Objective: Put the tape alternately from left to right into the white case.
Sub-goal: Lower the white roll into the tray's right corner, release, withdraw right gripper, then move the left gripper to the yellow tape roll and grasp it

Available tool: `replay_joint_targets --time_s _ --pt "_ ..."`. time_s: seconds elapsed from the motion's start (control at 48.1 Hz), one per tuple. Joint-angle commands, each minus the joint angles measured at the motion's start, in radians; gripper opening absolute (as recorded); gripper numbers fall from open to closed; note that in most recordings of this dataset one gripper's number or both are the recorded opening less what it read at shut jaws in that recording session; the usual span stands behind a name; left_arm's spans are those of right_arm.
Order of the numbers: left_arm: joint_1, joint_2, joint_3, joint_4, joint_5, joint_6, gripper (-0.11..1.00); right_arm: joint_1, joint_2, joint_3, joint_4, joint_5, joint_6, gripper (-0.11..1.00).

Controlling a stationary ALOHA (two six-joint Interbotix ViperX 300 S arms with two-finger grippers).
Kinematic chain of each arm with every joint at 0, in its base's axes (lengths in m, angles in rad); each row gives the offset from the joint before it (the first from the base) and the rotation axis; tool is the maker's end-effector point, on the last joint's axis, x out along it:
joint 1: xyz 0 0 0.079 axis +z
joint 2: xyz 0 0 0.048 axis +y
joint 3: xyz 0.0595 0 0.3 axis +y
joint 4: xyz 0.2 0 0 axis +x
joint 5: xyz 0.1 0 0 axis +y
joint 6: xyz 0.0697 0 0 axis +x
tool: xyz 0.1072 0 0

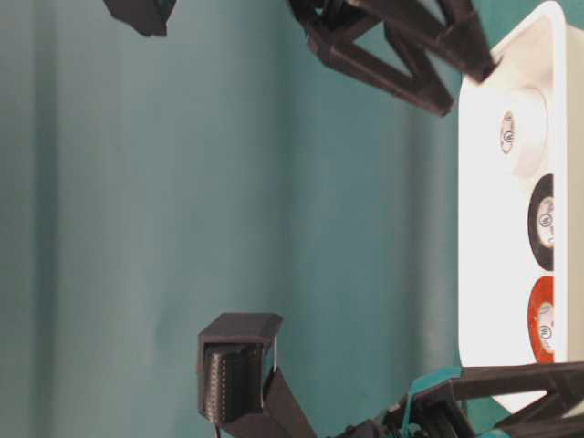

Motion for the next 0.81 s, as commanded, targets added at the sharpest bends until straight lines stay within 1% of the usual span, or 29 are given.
replay_joint_targets --time_s 0.0,0.145,0.374,0.54,0.665,0.789 --pt "0.000 -0.026 -0.023 -0.002 -0.006 0.000 0.84 0.025 -0.018 0.002 -0.002 -0.012 0.000 0.81" --pt "0.000 -0.026 -0.023 -0.002 -0.006 -0.002 0.84 0.046 -0.020 0.015 0.000 -0.014 0.002 0.81" --pt "-0.003 -0.026 -0.025 -0.002 -0.006 -0.002 0.84 0.046 -0.020 0.012 0.000 -0.014 -0.002 0.81" --pt "-0.011 -0.023 -0.026 -0.003 -0.006 -0.023 0.84 0.046 -0.020 0.015 -0.002 -0.014 -0.003 0.81" --pt "-0.025 -0.023 -0.035 -0.003 -0.006 -0.066 0.84 0.046 -0.018 0.017 -0.002 -0.012 -0.003 0.81" --pt "-0.054 -0.017 -0.055 -0.005 -0.006 -0.149 0.84 0.046 -0.018 0.018 0.000 -0.011 -0.002 0.81"
